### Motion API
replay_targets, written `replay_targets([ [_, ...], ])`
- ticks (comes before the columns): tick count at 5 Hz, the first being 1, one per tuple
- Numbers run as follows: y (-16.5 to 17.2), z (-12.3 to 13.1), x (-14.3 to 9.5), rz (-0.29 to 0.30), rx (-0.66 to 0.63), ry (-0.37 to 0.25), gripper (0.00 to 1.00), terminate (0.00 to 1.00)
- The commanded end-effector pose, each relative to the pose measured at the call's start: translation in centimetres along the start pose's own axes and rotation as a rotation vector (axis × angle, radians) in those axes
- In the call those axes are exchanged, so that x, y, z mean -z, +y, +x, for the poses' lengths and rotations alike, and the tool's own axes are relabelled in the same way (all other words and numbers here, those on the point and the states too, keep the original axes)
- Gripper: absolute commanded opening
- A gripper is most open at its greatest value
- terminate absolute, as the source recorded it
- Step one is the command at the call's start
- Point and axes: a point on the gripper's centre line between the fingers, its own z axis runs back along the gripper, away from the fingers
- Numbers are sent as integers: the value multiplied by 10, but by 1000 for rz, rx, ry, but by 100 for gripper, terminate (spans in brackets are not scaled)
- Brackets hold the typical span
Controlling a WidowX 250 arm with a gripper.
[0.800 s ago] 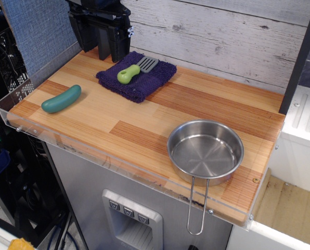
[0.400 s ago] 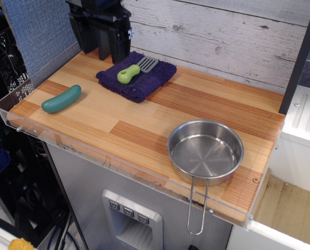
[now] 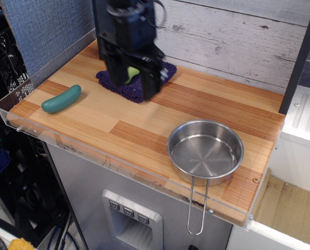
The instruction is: Grab the pot and move it in front of the cutting board.
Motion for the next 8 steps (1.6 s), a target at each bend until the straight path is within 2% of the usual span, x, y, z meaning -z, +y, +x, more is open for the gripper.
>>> replay_targets([
  [1, -49, 10, 18, 33, 75, -2, 100, 0],
  [2, -45, 13, 26, 20, 72, 22, 100, 0],
  [3, -32, 18, 24, 21, 35, 6, 100, 0],
  [6, -53, 7, 63, 17, 91, 118, 100, 0],
  [7, -55, 5, 69, 27, 96, 136, 0, 0],
  [8, -54, 6, 69, 27, 98, 138, 0, 0],
])
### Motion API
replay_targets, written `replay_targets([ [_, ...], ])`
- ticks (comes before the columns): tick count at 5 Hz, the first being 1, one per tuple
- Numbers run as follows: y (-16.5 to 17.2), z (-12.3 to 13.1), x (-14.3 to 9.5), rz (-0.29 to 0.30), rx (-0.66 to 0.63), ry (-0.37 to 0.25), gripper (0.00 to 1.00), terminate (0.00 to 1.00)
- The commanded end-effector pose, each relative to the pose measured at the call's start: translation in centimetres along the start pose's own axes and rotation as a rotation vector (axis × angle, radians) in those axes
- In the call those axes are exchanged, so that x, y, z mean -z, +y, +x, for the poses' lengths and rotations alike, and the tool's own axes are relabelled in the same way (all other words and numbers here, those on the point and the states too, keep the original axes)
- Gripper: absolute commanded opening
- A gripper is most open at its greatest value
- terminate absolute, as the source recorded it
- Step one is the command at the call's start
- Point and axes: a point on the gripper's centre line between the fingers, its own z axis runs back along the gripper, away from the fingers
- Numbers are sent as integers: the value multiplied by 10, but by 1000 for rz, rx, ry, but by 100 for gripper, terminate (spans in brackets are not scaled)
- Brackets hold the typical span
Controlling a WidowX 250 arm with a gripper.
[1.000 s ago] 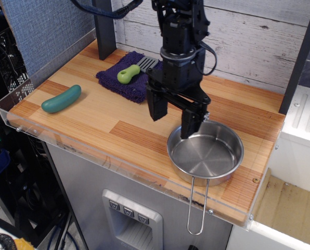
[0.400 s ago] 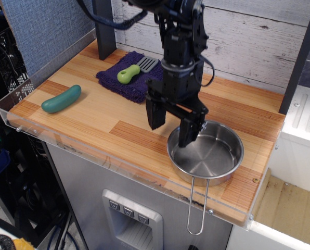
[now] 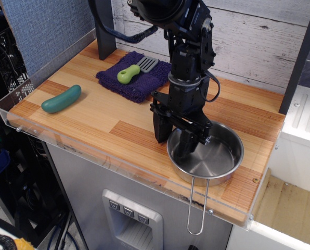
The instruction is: Grab the pot and move it in front of the cutting board.
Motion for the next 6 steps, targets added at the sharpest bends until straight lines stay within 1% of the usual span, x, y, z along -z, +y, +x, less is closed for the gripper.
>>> replay_targets([
  [1, -2, 1, -12, 7, 12, -45, 0, 0],
  [2, -9, 0, -16, -16, 15, -71, 0, 0],
  [3, -18, 3, -26, -53, 22, -115, 0, 0],
  [4, -24, 0, -46, -81, 34, -176, 0, 0],
  [5, -11, -12, -64, -90, -6, -229, 0, 0],
  [6, 15, -27, -64, -105, -94, -221, 0, 0],
])
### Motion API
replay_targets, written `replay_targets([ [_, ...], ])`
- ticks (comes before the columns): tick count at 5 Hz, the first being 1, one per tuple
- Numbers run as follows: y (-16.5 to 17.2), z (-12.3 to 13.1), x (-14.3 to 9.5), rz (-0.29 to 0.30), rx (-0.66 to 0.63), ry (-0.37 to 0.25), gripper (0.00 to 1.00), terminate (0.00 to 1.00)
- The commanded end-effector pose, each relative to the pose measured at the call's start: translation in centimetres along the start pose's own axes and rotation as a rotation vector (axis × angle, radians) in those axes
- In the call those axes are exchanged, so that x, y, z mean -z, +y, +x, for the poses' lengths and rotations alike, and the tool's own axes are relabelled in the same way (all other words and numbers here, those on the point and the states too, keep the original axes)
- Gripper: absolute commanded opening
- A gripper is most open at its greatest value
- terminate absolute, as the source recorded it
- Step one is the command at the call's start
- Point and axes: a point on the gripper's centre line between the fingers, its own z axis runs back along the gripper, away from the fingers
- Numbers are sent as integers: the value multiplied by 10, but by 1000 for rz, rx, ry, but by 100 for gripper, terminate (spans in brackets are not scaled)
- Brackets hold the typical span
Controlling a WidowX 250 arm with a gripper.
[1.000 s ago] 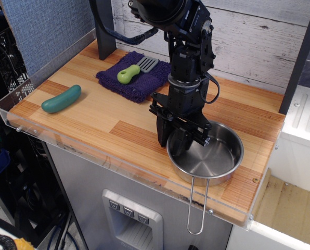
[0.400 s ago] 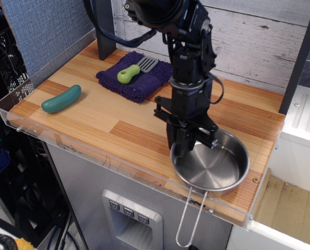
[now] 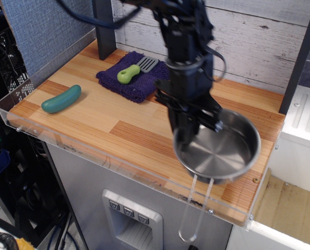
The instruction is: Grab the pot and move it in front of the cutting board.
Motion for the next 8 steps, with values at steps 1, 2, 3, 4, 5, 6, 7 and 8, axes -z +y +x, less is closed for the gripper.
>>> replay_targets([
  [1, 63, -28, -17, 20, -206, -13, 0, 0],
  [2, 96, -43, -20, 45, -290, -6, 0, 0],
  [3, 125, -53, -24, 78, -356, 0, 0, 0],
  [4, 152, -53, -24, 107, -404, -5, 0, 0],
  [5, 174, -48, -21, 122, -445, 0, 0, 0],
  [6, 182, -46, -11, 145, -451, 34, 0, 0],
  [7, 182, -47, -2, 145, -447, 66, 0, 0],
  [8, 171, -47, -1, 130, -429, 70, 0, 0],
])
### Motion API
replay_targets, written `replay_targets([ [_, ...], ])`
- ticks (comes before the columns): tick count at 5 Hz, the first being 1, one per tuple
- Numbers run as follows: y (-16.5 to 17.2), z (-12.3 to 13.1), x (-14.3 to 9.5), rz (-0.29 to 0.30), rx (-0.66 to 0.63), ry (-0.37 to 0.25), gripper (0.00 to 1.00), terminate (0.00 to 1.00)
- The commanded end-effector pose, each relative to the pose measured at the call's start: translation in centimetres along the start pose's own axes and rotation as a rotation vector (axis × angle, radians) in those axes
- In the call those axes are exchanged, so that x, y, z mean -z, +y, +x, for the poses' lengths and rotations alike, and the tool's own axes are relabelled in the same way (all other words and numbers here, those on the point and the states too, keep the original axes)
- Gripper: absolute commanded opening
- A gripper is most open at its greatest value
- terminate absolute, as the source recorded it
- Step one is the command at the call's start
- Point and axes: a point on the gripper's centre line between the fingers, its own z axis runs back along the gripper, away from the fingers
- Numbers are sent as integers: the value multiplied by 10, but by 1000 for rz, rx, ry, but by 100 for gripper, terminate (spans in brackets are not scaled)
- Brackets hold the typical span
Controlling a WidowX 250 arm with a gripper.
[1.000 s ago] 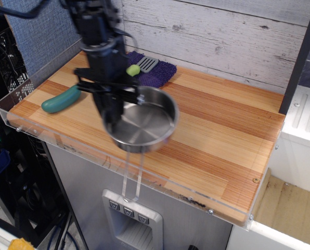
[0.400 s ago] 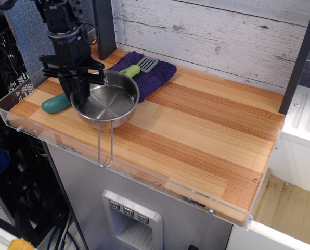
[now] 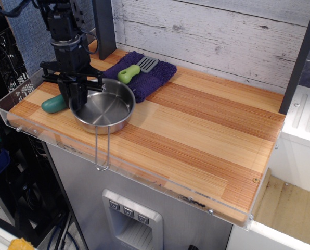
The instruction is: Grab the pot and move it in front of the cutting board.
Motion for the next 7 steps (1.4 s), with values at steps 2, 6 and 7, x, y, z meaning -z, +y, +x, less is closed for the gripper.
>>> replay_targets([
  [2, -21, -9, -32, 17, 81, -56, 100, 0],
  [6, -59, 8, -128, 32, 348, -365, 100, 0],
  [7, -72, 12, -125, 23, 406, -363, 100, 0],
])
